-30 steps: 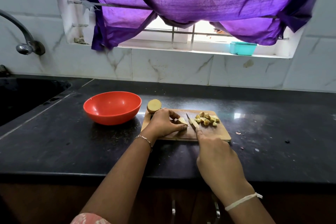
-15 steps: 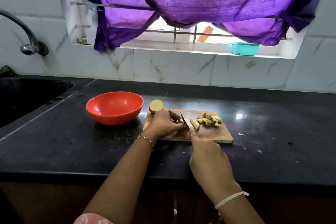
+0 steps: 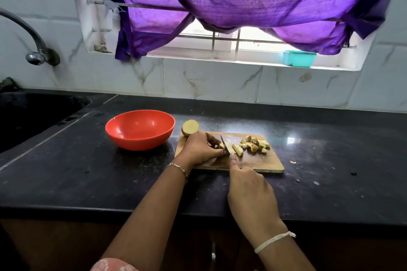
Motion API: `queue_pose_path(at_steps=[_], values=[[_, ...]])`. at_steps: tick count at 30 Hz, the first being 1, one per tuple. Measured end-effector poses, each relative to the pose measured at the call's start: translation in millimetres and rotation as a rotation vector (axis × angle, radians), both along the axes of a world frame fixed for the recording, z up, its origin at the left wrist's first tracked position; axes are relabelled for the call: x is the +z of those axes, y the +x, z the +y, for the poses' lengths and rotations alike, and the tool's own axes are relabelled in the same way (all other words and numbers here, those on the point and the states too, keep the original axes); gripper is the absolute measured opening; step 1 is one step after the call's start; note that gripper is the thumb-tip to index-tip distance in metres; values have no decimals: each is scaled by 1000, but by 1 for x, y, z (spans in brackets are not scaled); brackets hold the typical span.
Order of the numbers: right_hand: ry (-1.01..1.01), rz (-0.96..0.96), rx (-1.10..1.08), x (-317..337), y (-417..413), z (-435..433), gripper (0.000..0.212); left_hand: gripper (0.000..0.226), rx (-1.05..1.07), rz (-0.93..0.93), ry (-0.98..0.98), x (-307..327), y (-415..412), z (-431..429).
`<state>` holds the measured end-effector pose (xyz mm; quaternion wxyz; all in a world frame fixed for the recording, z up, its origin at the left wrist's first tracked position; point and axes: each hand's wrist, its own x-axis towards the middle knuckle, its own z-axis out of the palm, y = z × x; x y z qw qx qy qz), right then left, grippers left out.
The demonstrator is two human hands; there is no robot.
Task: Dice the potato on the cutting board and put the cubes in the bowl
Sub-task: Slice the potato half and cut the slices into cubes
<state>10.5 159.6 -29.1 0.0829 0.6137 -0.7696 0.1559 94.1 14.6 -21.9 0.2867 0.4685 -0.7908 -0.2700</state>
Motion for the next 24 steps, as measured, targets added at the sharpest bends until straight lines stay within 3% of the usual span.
queue_pose_path(at_steps=[24], values=[[33,99,64,2,4,-10,59,20,-31,44,107,1,3,-5]])
